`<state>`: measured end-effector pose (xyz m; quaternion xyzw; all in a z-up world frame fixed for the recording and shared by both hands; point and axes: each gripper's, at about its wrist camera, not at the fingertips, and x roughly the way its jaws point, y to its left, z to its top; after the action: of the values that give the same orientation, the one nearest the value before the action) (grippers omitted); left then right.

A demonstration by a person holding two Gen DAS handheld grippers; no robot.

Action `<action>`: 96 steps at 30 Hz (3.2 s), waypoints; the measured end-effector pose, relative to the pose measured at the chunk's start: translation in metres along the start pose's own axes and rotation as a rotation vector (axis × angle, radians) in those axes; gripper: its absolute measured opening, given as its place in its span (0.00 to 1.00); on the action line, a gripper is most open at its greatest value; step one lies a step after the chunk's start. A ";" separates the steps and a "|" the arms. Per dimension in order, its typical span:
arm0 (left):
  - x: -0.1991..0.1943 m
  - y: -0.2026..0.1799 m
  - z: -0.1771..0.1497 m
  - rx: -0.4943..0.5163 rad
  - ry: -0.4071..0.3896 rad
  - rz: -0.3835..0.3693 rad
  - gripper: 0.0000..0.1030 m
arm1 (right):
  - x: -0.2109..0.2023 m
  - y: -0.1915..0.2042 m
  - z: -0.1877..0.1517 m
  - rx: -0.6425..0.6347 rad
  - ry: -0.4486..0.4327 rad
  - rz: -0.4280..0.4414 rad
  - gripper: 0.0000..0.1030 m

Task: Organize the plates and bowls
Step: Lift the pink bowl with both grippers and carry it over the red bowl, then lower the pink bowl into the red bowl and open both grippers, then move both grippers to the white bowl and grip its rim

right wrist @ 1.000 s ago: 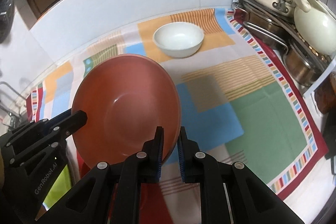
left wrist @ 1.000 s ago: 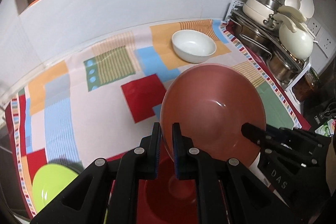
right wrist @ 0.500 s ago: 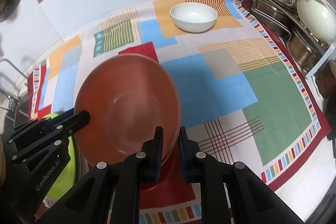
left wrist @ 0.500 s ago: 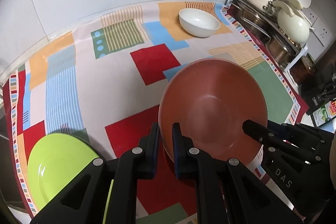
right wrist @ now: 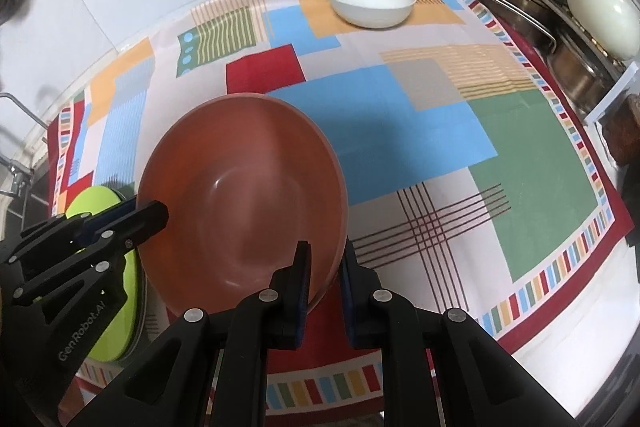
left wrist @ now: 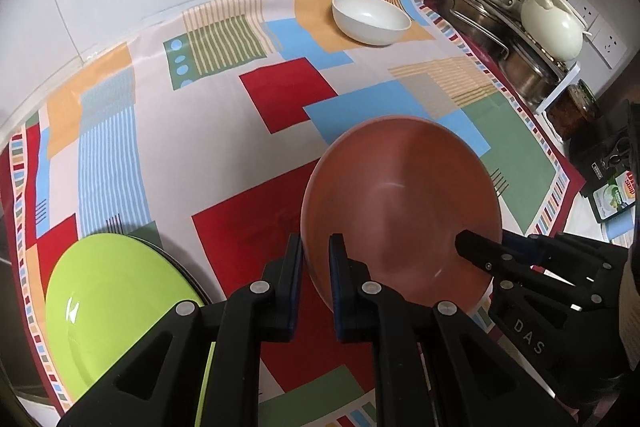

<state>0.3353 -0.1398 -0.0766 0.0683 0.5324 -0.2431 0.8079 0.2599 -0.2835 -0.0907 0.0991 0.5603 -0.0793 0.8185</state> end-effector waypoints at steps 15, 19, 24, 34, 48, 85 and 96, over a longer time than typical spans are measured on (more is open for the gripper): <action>0.010 0.001 -0.003 -0.025 0.036 0.001 0.35 | 0.005 -0.006 0.000 -0.011 0.000 0.054 0.30; -0.001 0.001 0.002 -0.019 -0.006 0.021 0.41 | -0.002 -0.007 0.003 -0.018 -0.021 0.069 0.30; -0.017 -0.003 0.014 0.007 -0.078 0.060 0.46 | -0.017 -0.010 0.011 -0.023 -0.075 0.077 0.30; -0.037 -0.012 0.053 0.039 -0.185 0.095 0.50 | -0.035 -0.026 0.046 0.031 -0.194 0.118 0.46; -0.019 -0.018 0.127 0.110 -0.255 0.148 0.51 | -0.025 -0.049 0.117 0.030 -0.267 0.108 0.46; 0.184 -0.041 0.290 0.174 -0.136 0.055 0.49 | 0.132 -0.130 0.259 0.201 -0.208 0.038 0.45; 0.211 -0.044 0.297 0.143 -0.050 0.011 0.16 | 0.148 -0.126 0.265 0.179 -0.186 -0.007 0.25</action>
<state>0.6269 -0.3558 -0.1328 0.1226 0.4929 -0.2775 0.8155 0.5214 -0.4752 -0.1449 0.1620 0.4730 -0.1408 0.8545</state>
